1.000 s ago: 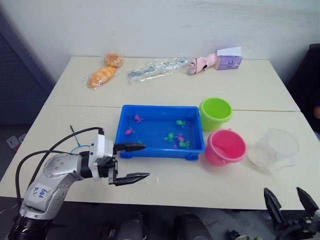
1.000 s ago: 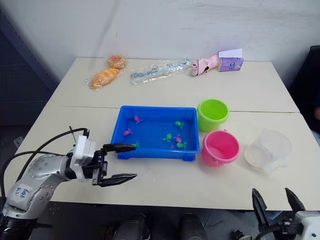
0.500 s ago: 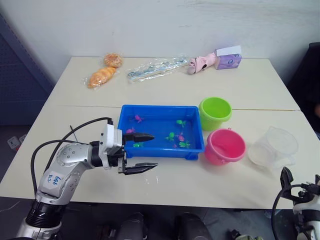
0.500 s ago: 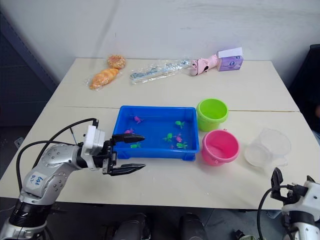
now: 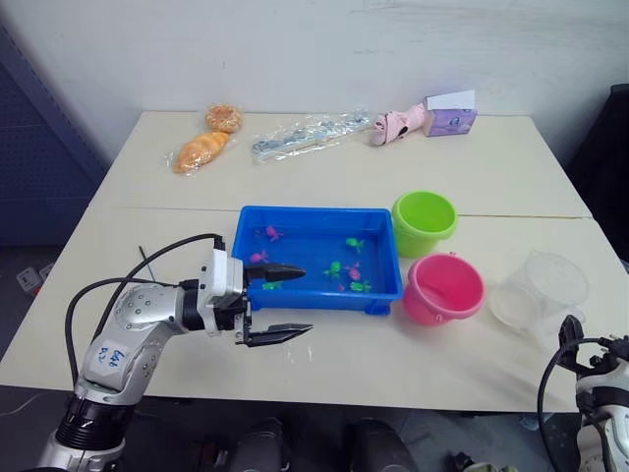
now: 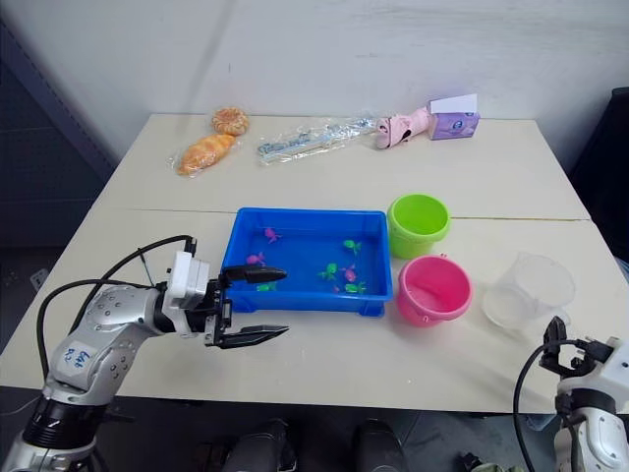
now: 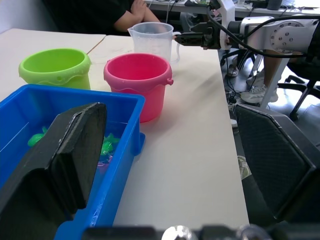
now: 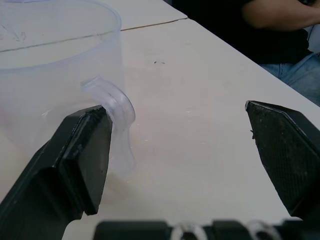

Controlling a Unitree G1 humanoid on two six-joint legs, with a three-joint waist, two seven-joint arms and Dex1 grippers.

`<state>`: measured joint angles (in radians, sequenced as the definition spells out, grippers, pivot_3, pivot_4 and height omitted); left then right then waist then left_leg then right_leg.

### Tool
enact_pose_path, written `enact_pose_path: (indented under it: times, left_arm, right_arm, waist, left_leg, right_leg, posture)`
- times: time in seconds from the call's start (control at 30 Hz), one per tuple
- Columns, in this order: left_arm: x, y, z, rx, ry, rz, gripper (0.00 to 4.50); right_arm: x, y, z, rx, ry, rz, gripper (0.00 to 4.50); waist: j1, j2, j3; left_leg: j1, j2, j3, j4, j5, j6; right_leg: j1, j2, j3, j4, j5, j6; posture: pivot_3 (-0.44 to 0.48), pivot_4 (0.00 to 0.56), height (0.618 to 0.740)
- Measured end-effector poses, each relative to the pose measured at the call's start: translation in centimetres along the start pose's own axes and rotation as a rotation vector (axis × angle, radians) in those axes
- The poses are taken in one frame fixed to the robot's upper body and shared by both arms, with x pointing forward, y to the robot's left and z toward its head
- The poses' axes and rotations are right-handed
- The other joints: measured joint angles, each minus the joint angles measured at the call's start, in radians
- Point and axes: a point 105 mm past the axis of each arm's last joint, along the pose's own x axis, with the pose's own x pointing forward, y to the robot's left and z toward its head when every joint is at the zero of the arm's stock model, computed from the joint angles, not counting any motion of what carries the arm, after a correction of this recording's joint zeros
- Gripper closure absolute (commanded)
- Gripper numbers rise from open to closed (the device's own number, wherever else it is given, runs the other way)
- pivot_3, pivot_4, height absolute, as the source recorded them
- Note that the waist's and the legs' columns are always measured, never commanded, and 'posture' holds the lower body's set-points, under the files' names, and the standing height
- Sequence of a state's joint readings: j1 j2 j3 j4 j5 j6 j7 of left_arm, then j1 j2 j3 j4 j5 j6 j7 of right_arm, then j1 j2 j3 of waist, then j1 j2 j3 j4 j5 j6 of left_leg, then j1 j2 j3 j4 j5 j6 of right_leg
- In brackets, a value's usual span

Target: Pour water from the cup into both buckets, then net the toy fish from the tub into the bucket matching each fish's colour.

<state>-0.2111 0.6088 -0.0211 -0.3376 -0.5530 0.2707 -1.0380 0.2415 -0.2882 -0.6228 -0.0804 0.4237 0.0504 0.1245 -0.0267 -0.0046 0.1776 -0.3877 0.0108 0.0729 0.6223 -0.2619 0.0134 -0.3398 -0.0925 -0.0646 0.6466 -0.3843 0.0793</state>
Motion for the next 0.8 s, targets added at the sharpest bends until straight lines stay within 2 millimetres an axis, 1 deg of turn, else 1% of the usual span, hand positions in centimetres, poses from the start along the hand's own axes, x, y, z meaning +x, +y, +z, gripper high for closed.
enact_pose_path:
  times: [0.33,0.53,0.57,0.6,0.63,0.8]
  left_arm:
    - [0.1,0.0,-0.1,0.003,0.002,0.003,0.14]
    - [0.2,0.1,0.1,0.009,0.0,0.005,0.14]
    - [0.2,0.2,0.1,0.012,0.0,0.004,0.0]
    - [0.2,0.2,0.1,0.014,0.0,0.004,0.0]
    - [0.2,0.2,0.2,0.017,-0.001,0.004,0.0]
    - [0.4,0.6,0.5,0.032,-0.005,0.005,0.0]
  right_arm:
    - [0.9,0.4,-0.7,0.035,0.055,-0.048,0.0]
    - [1.9,0.8,-0.4,0.102,0.043,-0.102,0.0]
    - [2.0,0.8,-0.4,0.109,0.044,-0.106,0.4]
    - [2.0,0.9,-0.3,0.117,0.045,-0.105,0.53]
    - [2.1,1.0,-0.3,0.122,0.046,-0.102,0.77]
    - [2.3,1.8,-0.5,0.171,0.057,-0.075,3.28]
  waist:
    - [0.0,0.0,0.0]
    - [0.0,0.0,0.0]
    - [0.0,0.0,0.0]
    - [0.0,0.0,0.0]
    - [0.0,0.0,0.0]
    - [0.0,0.0,0.0]
  left_leg:
    - [0.0,0.0,0.0,0.0,0.0,0.0]
    - [0.0,0.0,0.0,0.0,0.0,0.0]
    - [0.0,0.0,0.0,0.0,0.0,0.0]
    - [0.0,0.0,0.0,0.0,0.0,0.0]
    - [0.0,0.0,0.0,0.0,0.0,0.0]
    - [0.0,0.0,0.0,0.0,0.0,0.0]
  right_leg:
    - [0.0,0.0,0.0,0.0,0.0,0.0]
    - [0.0,0.0,0.0,0.0,0.0,0.0]
    - [0.0,0.0,0.0,0.0,0.0,0.0]
    - [0.0,0.0,0.0,0.0,0.0,0.0]
    - [0.0,0.0,0.0,0.0,0.0,0.0]
    - [0.0,0.0,0.0,0.0,0.0,0.0]
  posture:
    - [0.0,0.15,0.74]
    - [0.0,0.15,0.74]
    - [0.0,0.15,0.74]
    - [0.0,0.15,0.74]
    - [0.0,0.15,0.74]
    - [0.0,0.15,0.74]
